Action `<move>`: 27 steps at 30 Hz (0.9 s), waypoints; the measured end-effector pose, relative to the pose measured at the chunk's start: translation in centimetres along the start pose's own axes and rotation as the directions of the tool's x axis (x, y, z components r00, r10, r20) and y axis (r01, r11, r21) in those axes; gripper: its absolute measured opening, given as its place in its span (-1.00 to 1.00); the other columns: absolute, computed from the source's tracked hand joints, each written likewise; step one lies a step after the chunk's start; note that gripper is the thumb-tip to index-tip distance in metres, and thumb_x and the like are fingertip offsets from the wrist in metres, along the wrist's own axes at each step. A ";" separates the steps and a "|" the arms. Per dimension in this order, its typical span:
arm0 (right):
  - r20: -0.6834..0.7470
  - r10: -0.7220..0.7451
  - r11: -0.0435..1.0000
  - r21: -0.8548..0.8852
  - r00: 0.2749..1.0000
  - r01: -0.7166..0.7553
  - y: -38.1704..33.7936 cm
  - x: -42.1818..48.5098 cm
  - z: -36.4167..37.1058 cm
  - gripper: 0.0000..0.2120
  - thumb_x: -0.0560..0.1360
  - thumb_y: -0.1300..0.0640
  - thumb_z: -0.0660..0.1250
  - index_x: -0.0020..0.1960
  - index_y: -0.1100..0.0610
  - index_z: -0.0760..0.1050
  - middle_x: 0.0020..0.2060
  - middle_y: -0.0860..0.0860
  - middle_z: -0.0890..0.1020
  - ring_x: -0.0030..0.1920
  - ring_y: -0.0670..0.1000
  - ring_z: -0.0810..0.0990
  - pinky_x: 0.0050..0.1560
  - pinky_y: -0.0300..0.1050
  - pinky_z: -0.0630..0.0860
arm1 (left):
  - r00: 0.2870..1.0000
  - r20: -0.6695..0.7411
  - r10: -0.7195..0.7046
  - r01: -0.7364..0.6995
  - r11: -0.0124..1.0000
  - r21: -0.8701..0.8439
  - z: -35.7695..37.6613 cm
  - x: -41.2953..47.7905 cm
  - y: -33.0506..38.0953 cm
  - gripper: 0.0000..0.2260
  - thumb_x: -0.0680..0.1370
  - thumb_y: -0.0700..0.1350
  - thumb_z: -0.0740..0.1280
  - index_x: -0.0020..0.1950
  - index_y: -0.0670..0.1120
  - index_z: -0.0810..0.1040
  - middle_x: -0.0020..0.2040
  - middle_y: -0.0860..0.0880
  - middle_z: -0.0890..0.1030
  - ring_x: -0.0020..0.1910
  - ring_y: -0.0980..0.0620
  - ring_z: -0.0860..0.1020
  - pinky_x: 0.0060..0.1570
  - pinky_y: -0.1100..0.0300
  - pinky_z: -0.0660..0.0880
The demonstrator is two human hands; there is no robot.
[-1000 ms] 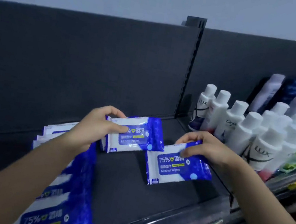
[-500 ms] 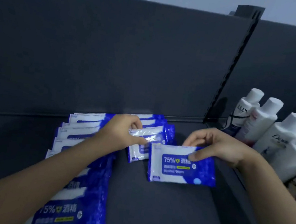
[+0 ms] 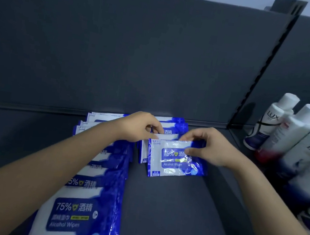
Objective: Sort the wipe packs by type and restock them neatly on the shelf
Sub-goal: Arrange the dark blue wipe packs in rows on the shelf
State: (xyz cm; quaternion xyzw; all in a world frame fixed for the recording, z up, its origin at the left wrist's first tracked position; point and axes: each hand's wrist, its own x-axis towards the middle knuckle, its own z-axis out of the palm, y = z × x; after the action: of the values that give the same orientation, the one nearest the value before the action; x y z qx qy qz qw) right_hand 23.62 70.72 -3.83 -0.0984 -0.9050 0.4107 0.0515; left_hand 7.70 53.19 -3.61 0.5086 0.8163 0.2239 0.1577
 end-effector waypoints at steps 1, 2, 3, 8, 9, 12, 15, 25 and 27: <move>-0.010 0.001 1.000 -0.019 1.000 -0.002 0.0 0.1 0.4 -0.73 0.39 0.36 0.46 -0.08 0.01 0.62 -0.11 -0.03 0.69 -0.12 -0.16 0.62 0.05 -0.28 0.50 | 0.999 -0.045 -0.018 0.017 0.999 -0.034 -0.1 -0.1 0.2 -0.83 0.59 -0.15 0.30 0.13 -0.07 0.63 -0.02 0.07 0.60 -0.05 0.07 0.54 -0.06 0.26 0.43; -0.019 -0.001 0.999 -0.037 1.000 0.000 0.1 0.2 0.8 -0.72 0.40 0.34 0.46 -0.06 -0.02 0.61 -0.10 -0.10 0.68 -0.09 -0.17 0.62 0.06 -0.28 0.49 | 0.994 -0.097 -0.040 0.033 0.997 -0.077 -0.2 -0.2 0.4 -0.82 0.61 -0.13 0.25 0.13 -0.08 0.62 -0.02 0.06 0.62 -0.05 0.05 0.55 -0.03 0.22 0.44; -0.030 -0.008 0.998 -0.056 1.000 0.006 0.2 0.3 1.2 -0.73 0.41 0.31 0.46 -0.03 -0.03 0.61 -0.08 -0.16 0.66 -0.05 -0.19 0.61 0.08 -0.29 0.48 | 0.990 -0.133 -0.049 0.034 0.993 -0.111 -0.1 -0.5 0.7 -0.81 0.62 -0.10 0.24 0.15 -0.07 0.60 -0.02 0.06 0.62 -0.05 0.05 0.55 0.00 0.17 0.45; -0.131 -0.098 0.985 -0.155 0.986 0.077 0.7 0.5 2.5 -0.76 0.41 0.24 0.46 -0.02 -0.05 0.60 -0.05 -0.21 0.59 0.08 -0.12 0.53 0.16 -0.27 0.38 | 0.997 0.064 0.034 -0.050 0.964 0.261 1.7 -2.6 1.9 -0.46 0.48 0.23 0.34 0.43 0.15 0.34 0.35 0.21 0.39 0.32 0.17 0.30 0.35 0.15 0.25; -0.140 -0.106 0.983 -0.165 0.984 0.083 1.0 0.3 2.7 -0.75 0.42 0.23 0.46 -0.04 -0.09 0.57 -0.04 -0.19 0.59 0.09 -0.10 0.50 0.17 -0.25 0.37 | 0.996 0.077 0.037 -0.057 0.960 0.275 2.0 -2.8 2.0 -0.45 0.49 0.23 0.33 0.45 0.16 0.31 0.38 0.21 0.35 0.35 0.17 0.25 0.36 0.16 0.22; -0.150 -0.119 0.983 -0.159 0.981 0.095 1.7 -0.5 3.1 -0.79 0.45 0.19 0.44 -0.02 -0.08 0.55 0.00 -0.12 0.59 0.10 -0.09 0.49 0.17 -0.26 0.36 | 0.996 0.081 0.030 -0.048 0.971 0.233 2.2 -3.1 2.1 -0.46 0.53 0.17 0.31 0.48 0.14 0.27 0.44 0.22 0.27 0.39 0.17 0.17 0.39 0.19 0.17; -0.170 -0.158 0.959 -0.262 0.973 0.109 2.1 -0.9 3.6 -0.82 0.48 0.14 0.40 0.07 -0.01 0.55 0.01 -0.10 0.56 0.10 -0.04 0.47 0.14 -0.24 0.33 | 0.996 0.090 0.009 -0.032 0.965 0.261 2.1 -3.5 2.4 -0.46 0.56 0.12 0.29 0.50 0.09 0.23 0.49 0.17 0.23 0.45 0.13 0.14 0.42 0.20 0.11; -0.441 -0.248 0.782 -0.617 0.863 -0.091 0.1 -3.7 4.9 -0.74 0.50 0.01 0.29 0.12 0.09 0.57 -0.01 0.01 0.63 0.04 0.12 0.57 0.08 -0.02 0.42 | 0.992 -0.016 0.126 -0.087 0.761 0.643 2.7 -5.9 4.1 -0.56 0.60 0.07 0.04 0.46 -0.02 0.27 0.45 0.01 0.33 0.42 0.01 0.26 0.43 0.10 0.03; -0.612 -0.248 0.714 -0.639 0.751 -0.285 -0.6 -5.4 5.0 -0.70 0.40 0.03 0.31 0.06 0.16 0.59 -0.10 0.09 0.66 -0.10 0.20 0.60 -0.06 0.02 0.49 | 0.982 -0.029 0.186 -0.120 0.737 0.665 3.0 -6.5 5.3 -0.55 0.58 0.10 0.00 0.42 -0.03 0.30 0.34 0.02 0.43 0.32 -0.01 0.36 0.39 0.08 0.14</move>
State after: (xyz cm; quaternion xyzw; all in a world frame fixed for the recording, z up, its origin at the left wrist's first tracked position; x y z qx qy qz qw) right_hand 27.93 65.49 -6.74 -0.2582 -0.9107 -0.0245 0.3216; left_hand 16.02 49.98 -3.14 0.5858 0.8043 -0.0431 -0.0893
